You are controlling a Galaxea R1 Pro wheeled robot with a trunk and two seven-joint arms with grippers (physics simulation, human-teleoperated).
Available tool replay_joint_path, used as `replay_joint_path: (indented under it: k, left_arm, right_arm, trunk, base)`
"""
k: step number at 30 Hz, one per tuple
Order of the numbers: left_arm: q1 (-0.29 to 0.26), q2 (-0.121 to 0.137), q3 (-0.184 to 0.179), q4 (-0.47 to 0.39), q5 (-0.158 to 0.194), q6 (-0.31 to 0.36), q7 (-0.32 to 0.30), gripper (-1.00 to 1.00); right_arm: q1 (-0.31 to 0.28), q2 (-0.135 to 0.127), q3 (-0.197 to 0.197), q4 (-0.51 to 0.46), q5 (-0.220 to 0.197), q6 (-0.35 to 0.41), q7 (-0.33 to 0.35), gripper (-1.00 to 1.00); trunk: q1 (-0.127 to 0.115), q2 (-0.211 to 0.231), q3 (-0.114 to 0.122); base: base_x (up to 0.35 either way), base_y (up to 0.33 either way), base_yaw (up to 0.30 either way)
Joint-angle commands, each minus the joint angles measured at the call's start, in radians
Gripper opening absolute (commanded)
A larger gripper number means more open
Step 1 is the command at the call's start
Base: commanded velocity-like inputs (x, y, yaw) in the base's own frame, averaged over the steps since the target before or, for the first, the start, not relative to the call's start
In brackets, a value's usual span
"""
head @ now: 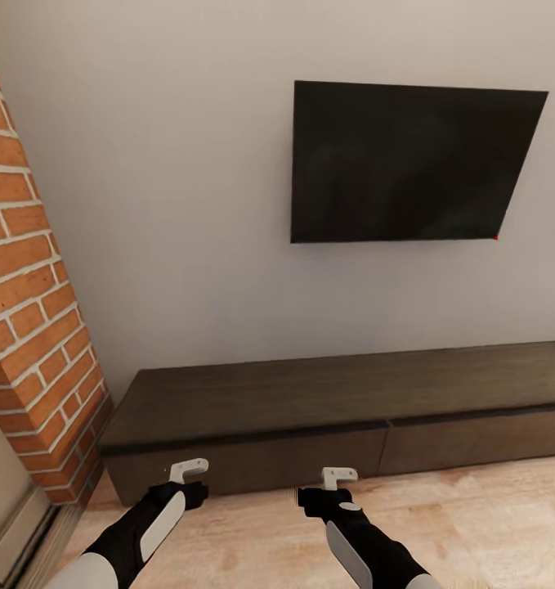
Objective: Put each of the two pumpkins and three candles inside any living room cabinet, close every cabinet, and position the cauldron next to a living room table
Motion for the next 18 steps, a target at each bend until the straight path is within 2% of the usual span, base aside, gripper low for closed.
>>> replay_joint_path:
  k: [1,4,7,18]
  left_arm:
    - [0.000,0.001,-0.008,-0.003,0.025,0.002,0.010,1.00]
    - [0.000,0.003,-0.008,-0.003,0.058,0.002,0.010,1.00]
    - [-0.001,0.005,-0.008,-0.003,0.074,0.002,0.010,1.00]
    - [-0.001,0.004,-0.008,0.011,0.081,0.001,0.010,1.00]
  right_arm:
    - [-0.001,-0.001,0.006,-0.001,-0.008,0.006,-0.009,1.00]
    - [-0.001,0.000,0.005,0.000,-0.009,0.010,-0.009,1.00]
    - [-0.001,0.000,0.005,0.011,-0.009,0.011,-0.009,1.00]
    - [-0.001,0.001,0.005,0.035,-0.009,0.014,-0.008,1.00]
  trunk:
    - [-0.004,0.007,0.002]
    - [-0.016,0.028,0.012]
    - [-0.027,0.049,0.021]
    - [-0.069,0.126,0.049]
  base:
    - [0.000,0.000,-0.262]
    - [0.000,0.000,-0.270]
    - [0.000,0.000,-0.274]
    - [-0.013,0.000,-0.272]
